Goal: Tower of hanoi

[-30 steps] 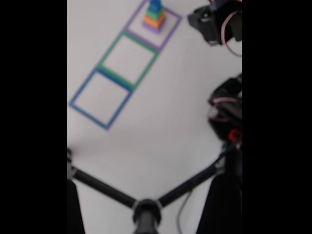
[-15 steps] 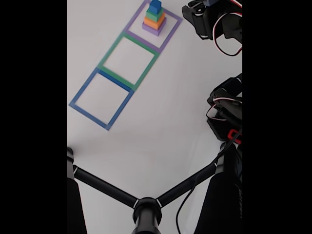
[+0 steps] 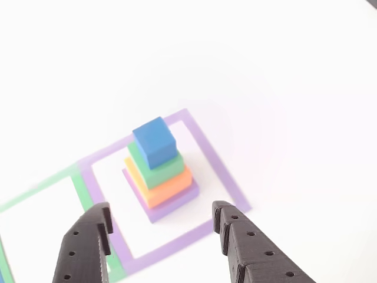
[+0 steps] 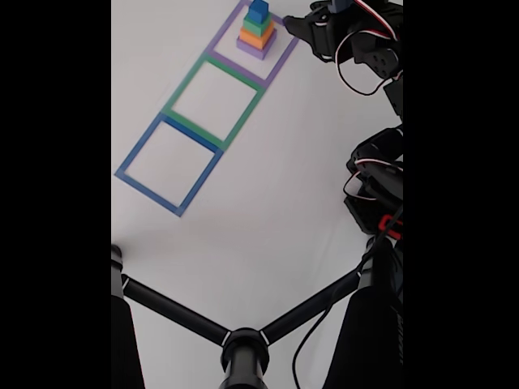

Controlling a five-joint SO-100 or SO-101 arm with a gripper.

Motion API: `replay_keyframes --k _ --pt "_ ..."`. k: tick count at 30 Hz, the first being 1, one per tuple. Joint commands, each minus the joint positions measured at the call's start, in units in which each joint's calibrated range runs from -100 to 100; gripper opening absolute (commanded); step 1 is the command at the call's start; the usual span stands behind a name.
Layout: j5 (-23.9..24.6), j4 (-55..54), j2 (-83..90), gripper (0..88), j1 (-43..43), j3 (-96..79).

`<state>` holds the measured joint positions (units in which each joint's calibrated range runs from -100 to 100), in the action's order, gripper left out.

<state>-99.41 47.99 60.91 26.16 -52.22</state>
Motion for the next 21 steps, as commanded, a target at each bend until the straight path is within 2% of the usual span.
replay_keyframes --k 1,8,13,21 --pt "-0.59 -9.13 0.09 22.2 1.17 -3.51" --pt "-0.59 -27.1 -3.38 24.8 2.8 -13.51" --pt "-0.59 -45.24 -8.87 24.3 3.57 -21.96" --pt "-0.59 -58.36 -16.3 24.4 1.84 -25.6"
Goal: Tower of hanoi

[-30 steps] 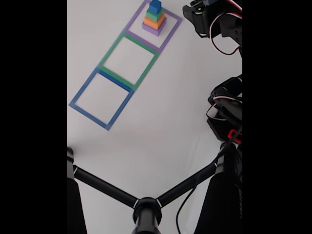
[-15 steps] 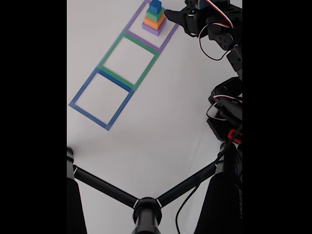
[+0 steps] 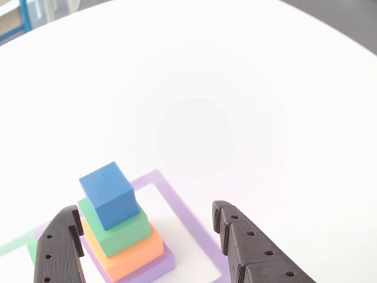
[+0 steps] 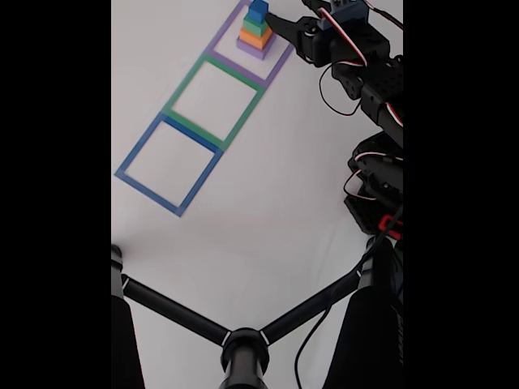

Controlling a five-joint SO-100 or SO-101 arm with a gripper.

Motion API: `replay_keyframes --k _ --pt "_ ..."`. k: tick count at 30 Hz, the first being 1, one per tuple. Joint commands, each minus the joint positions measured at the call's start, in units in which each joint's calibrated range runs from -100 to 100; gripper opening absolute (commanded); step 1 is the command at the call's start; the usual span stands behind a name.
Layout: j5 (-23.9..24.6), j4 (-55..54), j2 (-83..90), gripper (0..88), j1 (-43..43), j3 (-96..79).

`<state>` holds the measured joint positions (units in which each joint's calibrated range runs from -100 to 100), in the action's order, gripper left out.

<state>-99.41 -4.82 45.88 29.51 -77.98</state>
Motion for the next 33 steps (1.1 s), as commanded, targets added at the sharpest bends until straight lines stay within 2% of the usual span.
replay_keyframes --k 1,14,25,33 --pt "-0.59 -6.68 -1.92 24.5 -1.8 -0.2" --pt "-0.59 -21.18 -13.06 25.2 -4.2 -1.56" --pt "-0.59 -27.9 -22.83 25.2 -4.87 1.89" --pt "-0.59 -28.06 -27.27 25.1 -4.97 6.8"
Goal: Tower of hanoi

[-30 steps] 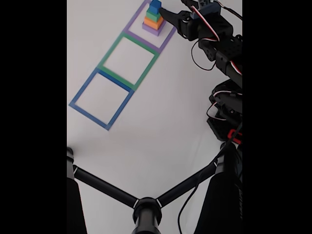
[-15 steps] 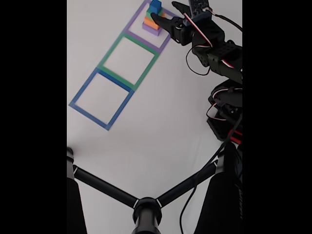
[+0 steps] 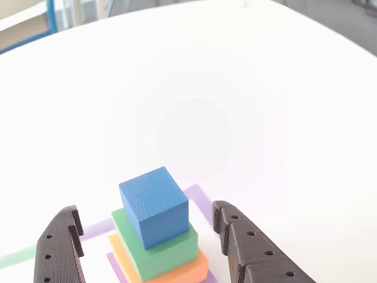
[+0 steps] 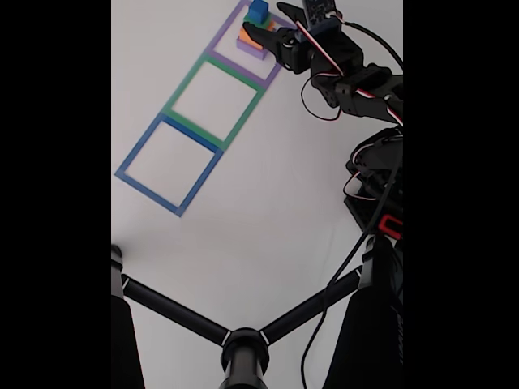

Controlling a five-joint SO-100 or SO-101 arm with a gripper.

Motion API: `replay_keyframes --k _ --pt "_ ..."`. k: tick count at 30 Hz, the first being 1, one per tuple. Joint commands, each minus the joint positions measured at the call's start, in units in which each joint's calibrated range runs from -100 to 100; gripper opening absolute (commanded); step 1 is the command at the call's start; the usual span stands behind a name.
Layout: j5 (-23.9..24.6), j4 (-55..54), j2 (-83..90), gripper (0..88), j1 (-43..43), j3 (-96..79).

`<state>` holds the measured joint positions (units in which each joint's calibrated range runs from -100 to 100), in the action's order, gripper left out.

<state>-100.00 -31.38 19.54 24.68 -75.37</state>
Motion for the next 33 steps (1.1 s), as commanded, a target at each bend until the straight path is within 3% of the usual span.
replay_keyframes --k 1,15,33 --pt "0.0 -1.66 -1.66 25.0 -0.14 4.73" --pt "0.0 -4.33 -6.75 23.5 0.34 7.46" --pt "0.0 -4.33 -8.76 14.1 -0.14 8.37"
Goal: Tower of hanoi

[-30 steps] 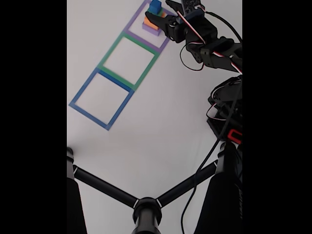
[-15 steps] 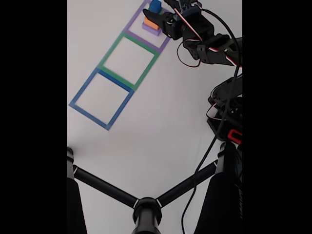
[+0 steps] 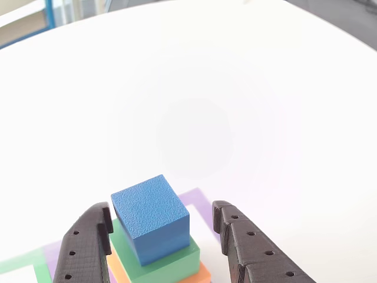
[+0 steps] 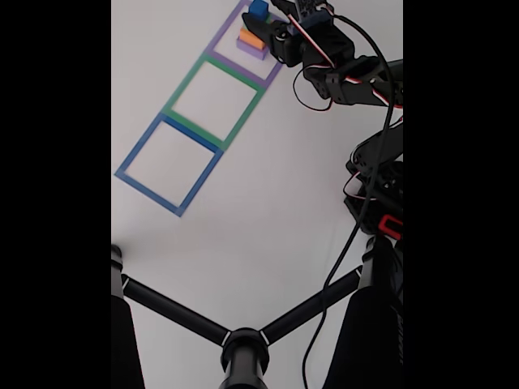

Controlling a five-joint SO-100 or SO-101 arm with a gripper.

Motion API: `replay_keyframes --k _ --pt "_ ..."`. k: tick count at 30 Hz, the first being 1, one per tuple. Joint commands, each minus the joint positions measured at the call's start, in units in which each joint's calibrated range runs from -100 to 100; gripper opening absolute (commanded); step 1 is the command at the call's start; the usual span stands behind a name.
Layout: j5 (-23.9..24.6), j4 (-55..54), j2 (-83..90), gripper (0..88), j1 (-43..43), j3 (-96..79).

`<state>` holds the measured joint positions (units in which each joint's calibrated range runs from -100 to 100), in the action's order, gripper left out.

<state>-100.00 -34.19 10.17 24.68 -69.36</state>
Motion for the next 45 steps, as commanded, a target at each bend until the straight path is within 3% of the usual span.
replay_keyframes --k 1,15,25,29,38,45 --pt "0.0 -1.52 0.61 13.5 -0.33 2.36" --pt "0.0 -1.52 0.44 3.1 -1.48 2.36" --pt "0.0 5.12 5.69 3.4 -2.15 3.46" --pt "0.0 17.19 14.25 3.1 -2.63 5.55" --pt "0.0 66.25 33.15 2.5 -3.01 25.18" --pt "0.0 98.8 34.76 2.4 -4.26 49.55"
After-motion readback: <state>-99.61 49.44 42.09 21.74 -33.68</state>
